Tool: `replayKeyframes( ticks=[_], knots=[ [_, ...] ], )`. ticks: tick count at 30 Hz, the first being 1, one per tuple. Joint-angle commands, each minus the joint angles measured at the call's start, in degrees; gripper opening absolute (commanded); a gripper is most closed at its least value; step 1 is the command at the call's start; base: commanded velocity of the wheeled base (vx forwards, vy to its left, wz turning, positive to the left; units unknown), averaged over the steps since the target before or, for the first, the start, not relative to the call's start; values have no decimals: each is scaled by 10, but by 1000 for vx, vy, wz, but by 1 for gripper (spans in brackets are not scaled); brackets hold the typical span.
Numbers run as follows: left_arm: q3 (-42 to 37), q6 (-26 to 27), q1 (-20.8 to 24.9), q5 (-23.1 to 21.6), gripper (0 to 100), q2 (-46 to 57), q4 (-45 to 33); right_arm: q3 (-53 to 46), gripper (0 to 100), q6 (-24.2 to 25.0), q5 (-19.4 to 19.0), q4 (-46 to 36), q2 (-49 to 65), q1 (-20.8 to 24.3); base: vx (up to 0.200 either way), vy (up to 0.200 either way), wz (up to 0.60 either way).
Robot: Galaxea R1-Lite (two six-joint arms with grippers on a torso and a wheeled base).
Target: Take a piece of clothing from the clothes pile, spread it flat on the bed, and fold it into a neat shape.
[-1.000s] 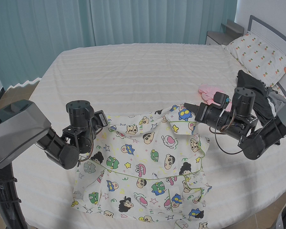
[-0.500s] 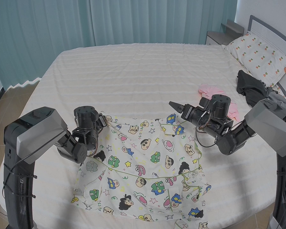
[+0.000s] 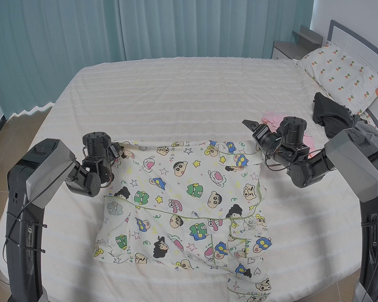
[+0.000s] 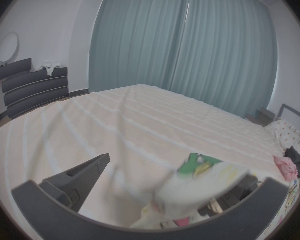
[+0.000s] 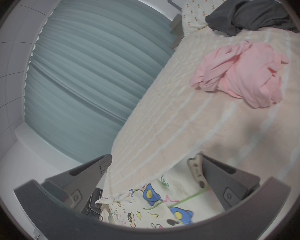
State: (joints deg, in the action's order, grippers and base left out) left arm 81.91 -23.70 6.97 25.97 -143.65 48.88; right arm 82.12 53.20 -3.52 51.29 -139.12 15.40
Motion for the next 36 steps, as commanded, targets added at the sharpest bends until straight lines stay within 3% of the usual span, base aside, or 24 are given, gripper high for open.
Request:
replayKeyframes(
  ticks=[1,5,10,14,16,20,23,24,25,30,33,36],
  knots=[
    [19,1,-28,0,100,-15,-20,6,100,2,-1,-22,-3,-17,0,0,0],
    [19,1,-34,-7,100,-15,-68,16,100,3,-14,-106,3,-26,0,0,0],
    [20,-1,-42,-18,100,-13,-89,10,100,4,-10,-106,7,-36,0,0,0],
    [-14,-16,-68,-31,100,20,-94,-89,100,-12,-37,-107,72,-58,0,0,0],
    [-51,-22,-78,-64,100,47,-94,-129,100,-32,-64,-106,93,-64,0,0,0],
    [-222,-61,-92,-215,100,177,-92,-299,100,-128,-184,-51,165,-93,0,0,0],
    [-324,-71,-95,-282,100,249,-86,-393,100,-181,-278,17,181,-114,0,0,0],
    [-329,-72,-95,-284,100,253,-86,-398,100,-183,-283,21,181,-114,0,0,0],
    [-388,-80,-95,-324,100,292,-84,-436,100,-202,-323,56,177,-122,0,0,0],
    [-508,-121,-92,-407,100,357,-66,-476,100,-238,-361,81,145,-116,0,0,0],
    [-554,-135,-90,-437,100,363,-40,-482,100,-290,-366,82,128,-114,0,0,0],
    [-569,-166,-90,-451,100,358,-13,-489,100,-302,-375,81,120,-118,0,0,0]
  ],
)
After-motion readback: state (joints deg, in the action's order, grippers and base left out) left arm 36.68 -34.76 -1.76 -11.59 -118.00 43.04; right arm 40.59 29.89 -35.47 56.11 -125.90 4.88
